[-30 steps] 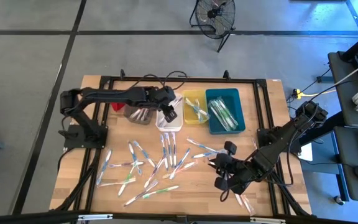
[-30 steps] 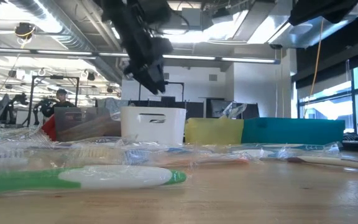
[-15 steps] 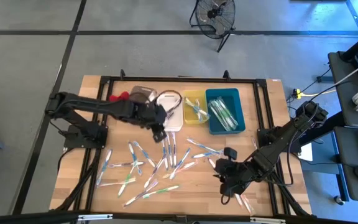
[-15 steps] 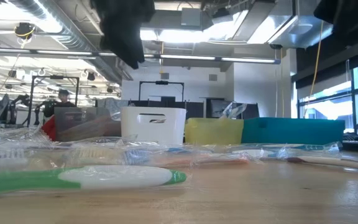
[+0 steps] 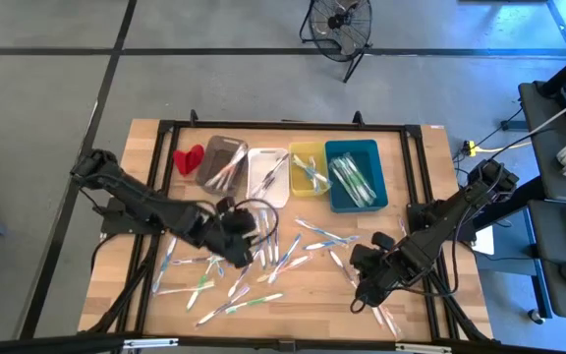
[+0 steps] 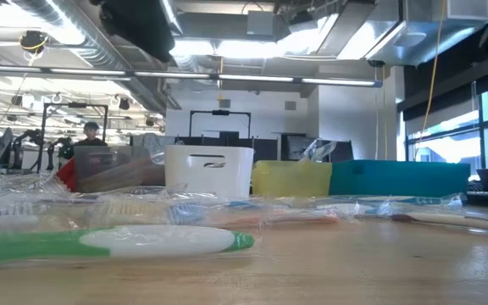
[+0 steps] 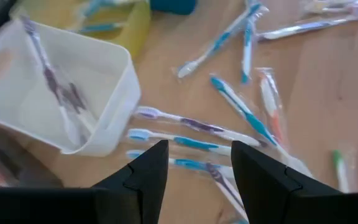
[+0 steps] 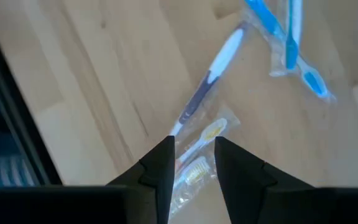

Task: Pick & Place Toothbrushes
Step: Put the orange toothbrush into the black bin

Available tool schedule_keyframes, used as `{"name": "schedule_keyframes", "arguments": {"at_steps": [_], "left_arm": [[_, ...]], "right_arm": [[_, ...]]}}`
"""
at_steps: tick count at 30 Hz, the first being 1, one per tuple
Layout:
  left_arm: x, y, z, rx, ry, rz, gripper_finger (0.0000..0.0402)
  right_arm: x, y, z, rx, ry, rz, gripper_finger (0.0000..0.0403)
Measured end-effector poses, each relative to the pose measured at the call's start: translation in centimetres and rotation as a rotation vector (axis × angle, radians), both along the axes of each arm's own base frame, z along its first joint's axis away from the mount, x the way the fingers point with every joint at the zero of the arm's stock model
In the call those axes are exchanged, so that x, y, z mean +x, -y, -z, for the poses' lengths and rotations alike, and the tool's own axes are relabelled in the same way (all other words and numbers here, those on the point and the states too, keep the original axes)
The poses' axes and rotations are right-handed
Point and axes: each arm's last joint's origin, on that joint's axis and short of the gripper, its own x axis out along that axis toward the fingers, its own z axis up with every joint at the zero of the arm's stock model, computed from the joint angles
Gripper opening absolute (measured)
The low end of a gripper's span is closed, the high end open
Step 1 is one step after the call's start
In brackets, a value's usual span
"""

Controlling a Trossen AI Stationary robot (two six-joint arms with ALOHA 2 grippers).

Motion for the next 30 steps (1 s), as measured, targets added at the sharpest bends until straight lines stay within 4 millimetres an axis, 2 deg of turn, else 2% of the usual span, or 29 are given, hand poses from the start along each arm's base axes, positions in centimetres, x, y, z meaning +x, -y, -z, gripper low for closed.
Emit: {"name": "schedule_keyframes", "arguments": {"at_steps": [5, 8, 15, 19, 25, 30], "left_arm": [[-1.1, 2.0, 1.5, 0.054, 0.081, -0.023, 0.0171], [-1.5, 3.1, 2.3, 0.020, 0.131, -0.017, 0.0171], [-2.5, 5.4, 3.7, -0.035, 0.208, 0.049, 0.0171], [-2.8, 6.0, 4.1, -0.022, 0.247, 0.070, 0.0171], [-3.1, 6.2, 4.4, -0.013, 0.244, 0.094, 0.0171], [-3.1, 6.2, 4.4, 0.000, 0.239, 0.107, 0.0171]], "right_arm": [[0.1, 0.1, 0.0, -0.004, 0.028, 0.087, 0.0110], [0.1, 0.1, 0.0, -0.007, 0.033, 0.118, 0.0115], [-1.1, -0.6, 0.1, 0.084, -0.080, 0.204, 0.0142], [-1.2, -1.0, 0.0, 0.064, -0.027, 0.181, 0.0151], [0.5, -1.1, -0.4, 0.008, 0.177, 0.044, 0.0155], [0.7, -1.0, -0.4, 0.050, 0.143, 0.060, 0.0147]]}}
